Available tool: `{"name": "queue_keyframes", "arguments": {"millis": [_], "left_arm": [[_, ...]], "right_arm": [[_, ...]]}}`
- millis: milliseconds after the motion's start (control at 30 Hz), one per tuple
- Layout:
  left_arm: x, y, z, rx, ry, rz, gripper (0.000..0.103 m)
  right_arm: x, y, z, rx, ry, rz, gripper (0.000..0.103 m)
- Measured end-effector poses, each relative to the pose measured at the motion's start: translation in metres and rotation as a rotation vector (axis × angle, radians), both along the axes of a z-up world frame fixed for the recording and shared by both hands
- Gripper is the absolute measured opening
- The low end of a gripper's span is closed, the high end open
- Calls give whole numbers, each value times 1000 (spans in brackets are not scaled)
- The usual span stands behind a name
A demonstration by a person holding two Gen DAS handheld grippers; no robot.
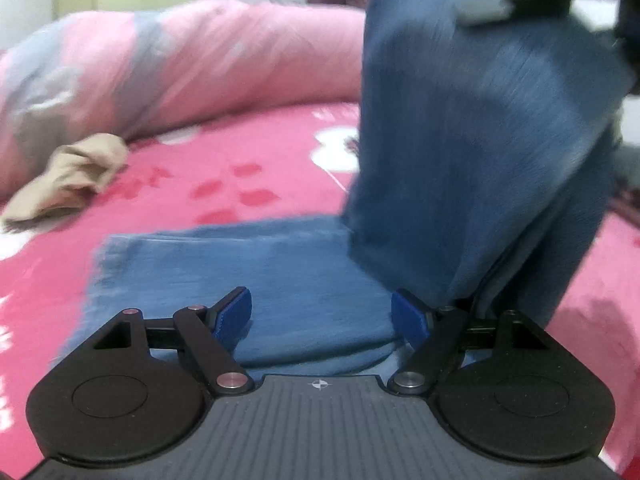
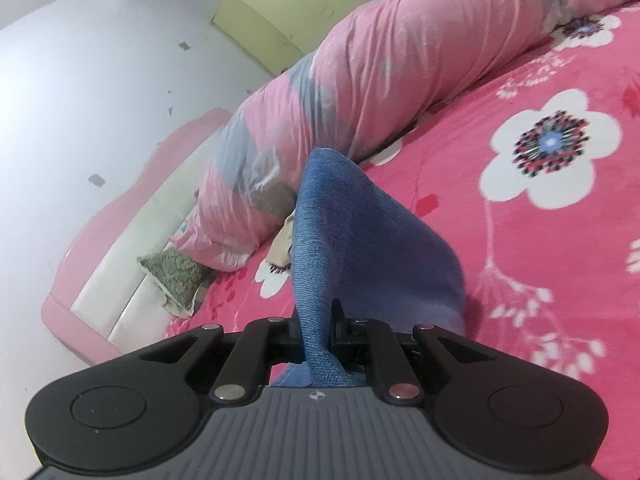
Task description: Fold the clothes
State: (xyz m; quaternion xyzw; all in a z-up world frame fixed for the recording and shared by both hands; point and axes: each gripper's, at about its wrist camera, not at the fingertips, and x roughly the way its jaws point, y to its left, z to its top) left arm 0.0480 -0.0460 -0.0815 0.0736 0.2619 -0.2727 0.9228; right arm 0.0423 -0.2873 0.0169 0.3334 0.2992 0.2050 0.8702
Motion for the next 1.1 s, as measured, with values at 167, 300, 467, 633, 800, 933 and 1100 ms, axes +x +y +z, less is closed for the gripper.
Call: {"name": "queue_keyframes", "arguments": {"millis": [167, 300, 467, 633, 800, 933, 1100], "left_arm": [[-9, 57, 17, -88, -33, 122, 78], [-6, 102, 20, -186, -25, 211, 78], [7, 140, 0, -273, 67, 260, 78], [12, 162, -22, -386, 163, 261, 77], [12, 169, -34, -437, 186, 232, 77], [12, 170, -39, -454, 182, 218, 77], [11, 171, -42, -463, 172, 209, 77]], "right_arm": [[26, 38, -1, -16, 32, 32, 10], [43, 63, -5, -21, 70, 39, 10], [64, 97, -12, -64, 132, 66, 10], [83, 133, -27, -149, 207, 104, 10], [99, 162, -47, -229, 286, 125, 10], [107, 176, -55, -261, 338, 113, 15], [105, 185, -36, -238, 279, 124, 35]]}}
